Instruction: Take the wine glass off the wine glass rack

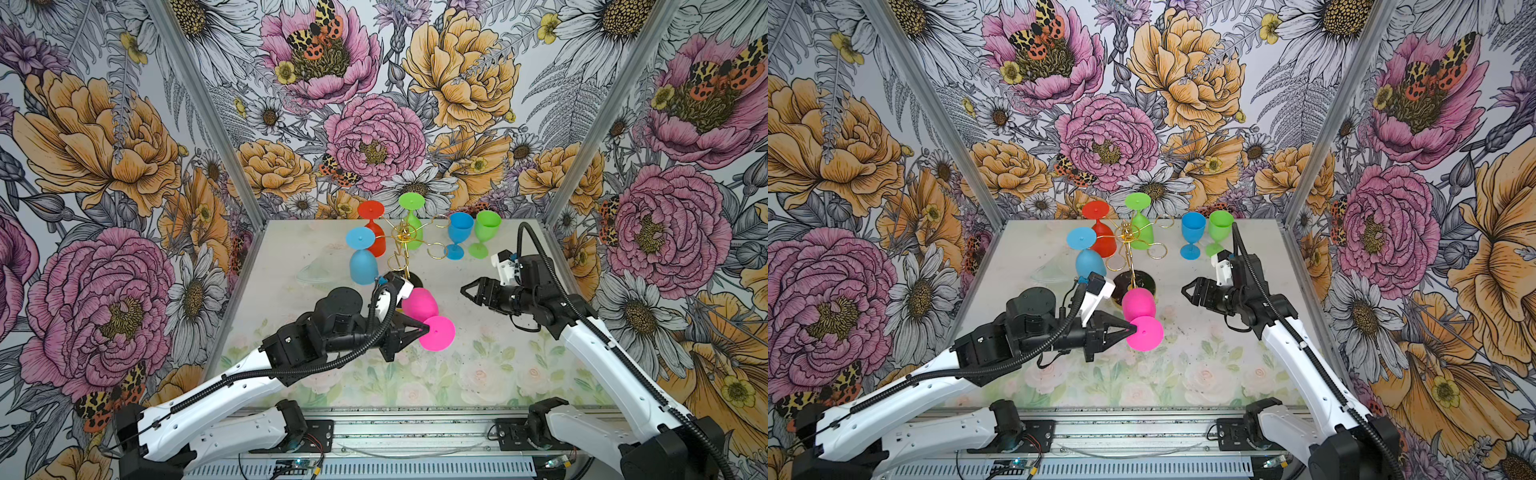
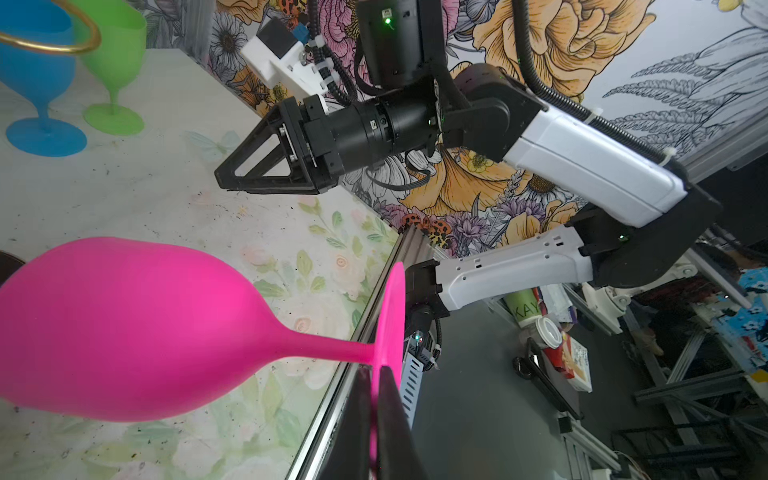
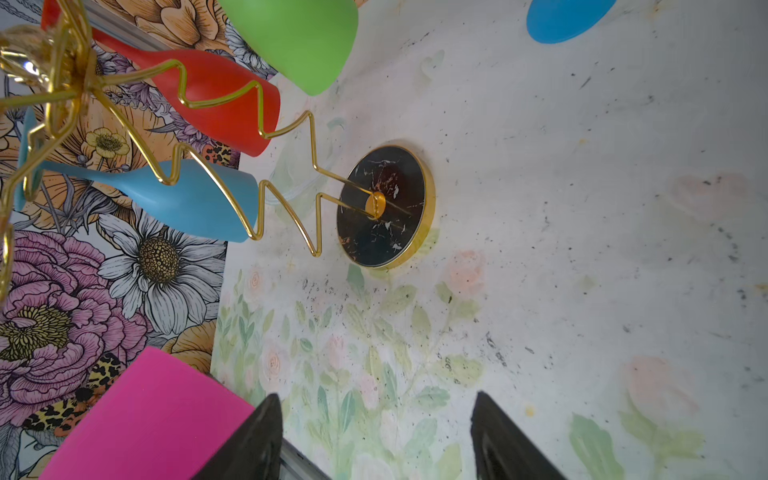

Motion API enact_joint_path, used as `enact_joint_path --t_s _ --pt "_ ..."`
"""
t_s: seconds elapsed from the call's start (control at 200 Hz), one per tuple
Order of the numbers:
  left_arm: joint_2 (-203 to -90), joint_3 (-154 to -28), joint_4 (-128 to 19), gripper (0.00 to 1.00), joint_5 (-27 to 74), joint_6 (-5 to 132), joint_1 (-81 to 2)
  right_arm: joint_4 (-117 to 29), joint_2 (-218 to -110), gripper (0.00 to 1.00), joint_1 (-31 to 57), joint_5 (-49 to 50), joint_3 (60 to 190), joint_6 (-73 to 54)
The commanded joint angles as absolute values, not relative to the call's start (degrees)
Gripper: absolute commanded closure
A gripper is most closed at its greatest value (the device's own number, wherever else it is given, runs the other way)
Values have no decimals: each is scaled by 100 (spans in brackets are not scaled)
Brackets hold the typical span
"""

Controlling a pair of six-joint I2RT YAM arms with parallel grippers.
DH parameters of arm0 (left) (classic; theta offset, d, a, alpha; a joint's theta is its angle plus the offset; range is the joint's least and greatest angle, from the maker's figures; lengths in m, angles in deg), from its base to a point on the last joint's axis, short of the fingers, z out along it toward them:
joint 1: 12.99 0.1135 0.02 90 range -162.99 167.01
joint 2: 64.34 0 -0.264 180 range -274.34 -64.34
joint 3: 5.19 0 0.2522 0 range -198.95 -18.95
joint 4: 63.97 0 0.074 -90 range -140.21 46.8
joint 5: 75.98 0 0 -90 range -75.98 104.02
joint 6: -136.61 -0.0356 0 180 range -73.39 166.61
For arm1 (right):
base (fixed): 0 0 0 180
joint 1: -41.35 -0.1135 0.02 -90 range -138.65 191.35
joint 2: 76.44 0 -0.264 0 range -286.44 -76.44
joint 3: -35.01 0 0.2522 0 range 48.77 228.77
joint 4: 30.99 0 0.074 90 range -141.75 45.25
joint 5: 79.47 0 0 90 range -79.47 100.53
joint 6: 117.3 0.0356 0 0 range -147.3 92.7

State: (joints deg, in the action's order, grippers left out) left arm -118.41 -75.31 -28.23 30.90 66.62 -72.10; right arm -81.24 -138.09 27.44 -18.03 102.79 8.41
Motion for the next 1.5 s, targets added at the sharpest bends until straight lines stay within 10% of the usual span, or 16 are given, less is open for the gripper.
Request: enact_joint_path --t_s 0.0,0.595,1.496 --pt "-11894 -7640 -2736 100 2456 5301 -7472 -8466 -13881 27 2747 -2296 10638 774" --pt "-12009 -6895 -2697 100 -745 1084 -9560 -9468 -14754 26 2896 -2919 12071 13" --pt "-12448 -6426 -2757 100 -2481 -1221 -9835 -10512 -15468 33 2271 -2940 13464 -418"
